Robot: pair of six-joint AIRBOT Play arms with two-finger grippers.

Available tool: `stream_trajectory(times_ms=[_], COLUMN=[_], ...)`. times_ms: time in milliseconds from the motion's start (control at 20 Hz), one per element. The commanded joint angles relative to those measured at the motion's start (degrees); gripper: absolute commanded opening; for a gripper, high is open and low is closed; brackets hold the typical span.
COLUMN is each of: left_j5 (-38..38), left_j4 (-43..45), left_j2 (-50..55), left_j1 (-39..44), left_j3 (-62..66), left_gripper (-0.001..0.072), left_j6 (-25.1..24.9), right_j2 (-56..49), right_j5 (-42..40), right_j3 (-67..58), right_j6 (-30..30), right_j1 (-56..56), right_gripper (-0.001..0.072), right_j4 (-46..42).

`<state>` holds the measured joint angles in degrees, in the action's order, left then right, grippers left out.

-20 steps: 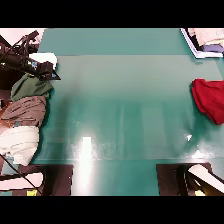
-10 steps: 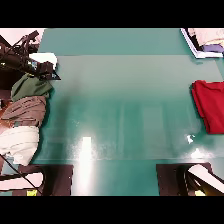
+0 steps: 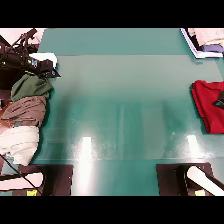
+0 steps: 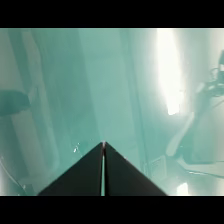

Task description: Fold the shirts.

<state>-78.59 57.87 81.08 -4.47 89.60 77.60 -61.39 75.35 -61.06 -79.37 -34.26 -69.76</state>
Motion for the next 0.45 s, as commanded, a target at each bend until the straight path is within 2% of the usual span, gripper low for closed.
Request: stream_trajectory(times_ms=[0, 400], left_j5=[0.7, 0.6], left_j4=[0.0, 0.0], left_j2=[0.0, 0.0], left_j1=[0.0, 0.0], left_j3=[0.0, 0.0], left_gripper=[0.0023, 0.0023], left_j6=[0.0, 0.0], right_j2=[0.0, 0.0], right_j5=[0.4, -0.3], right_j3=[-0.2, -0.2], right_j6=[-0.1, -0.1], right_j1=[9.3, 14.1], right_gripper=[0.0021, 0.0021], right_j4=[0.7, 0.7])
